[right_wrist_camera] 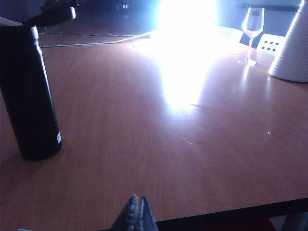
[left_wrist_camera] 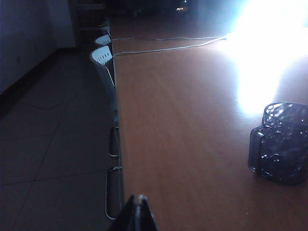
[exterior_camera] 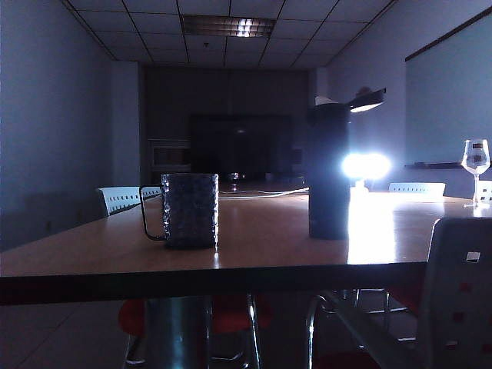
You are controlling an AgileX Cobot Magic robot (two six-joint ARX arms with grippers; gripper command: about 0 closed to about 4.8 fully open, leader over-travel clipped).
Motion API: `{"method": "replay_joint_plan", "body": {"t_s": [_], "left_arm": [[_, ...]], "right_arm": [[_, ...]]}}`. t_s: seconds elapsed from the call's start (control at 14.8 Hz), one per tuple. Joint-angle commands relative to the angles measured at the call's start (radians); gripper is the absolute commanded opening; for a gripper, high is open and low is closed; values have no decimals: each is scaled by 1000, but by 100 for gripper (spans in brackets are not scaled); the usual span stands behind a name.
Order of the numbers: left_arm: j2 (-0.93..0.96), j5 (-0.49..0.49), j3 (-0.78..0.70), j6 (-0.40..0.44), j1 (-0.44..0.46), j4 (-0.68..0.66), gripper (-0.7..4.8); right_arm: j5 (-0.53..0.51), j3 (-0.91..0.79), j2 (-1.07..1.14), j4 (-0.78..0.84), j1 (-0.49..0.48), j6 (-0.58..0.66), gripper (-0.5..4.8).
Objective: Pick up the black thermos cup, pour some water from it into the cup, and then put the thermos cup back on the table.
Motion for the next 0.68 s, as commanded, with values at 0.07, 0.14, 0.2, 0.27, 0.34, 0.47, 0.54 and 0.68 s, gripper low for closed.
{"method": "replay_joint_plan", "body": {"t_s": [0.07, 0.14, 0.2, 0.27, 0.34, 0.47, 0.54, 0.68], "left_arm": [[1, 6, 1, 0, -1, 13, -6], [1, 6, 1, -4, -1, 12, -6], [1, 2, 1, -56, -1, 12, -6], [1, 2, 2, -87, -1, 12, -6], [1, 1, 3, -105, -1, 14, -6], [1, -21, 24, -150, -1, 12, -6], [1, -45, 45, -172, -1, 12, -6], [14, -61, 108, -183, -1, 4, -6]], "right_arm": [[0, 1, 0, 17, 0, -2, -6], [0, 1, 0, 17, 0, -2, -6], [0, 1, 0, 17, 0, -2, -6], [-1, 1, 0, 18, 0, -2, -6], [-4, 8, 0, 18, 0, -2, -6], [-3, 54, 0, 16, 0, 2, -6], [-3, 86, 0, 13, 0, 2, -6], [-4, 163, 26, -23, 1, 2, -6]]}}
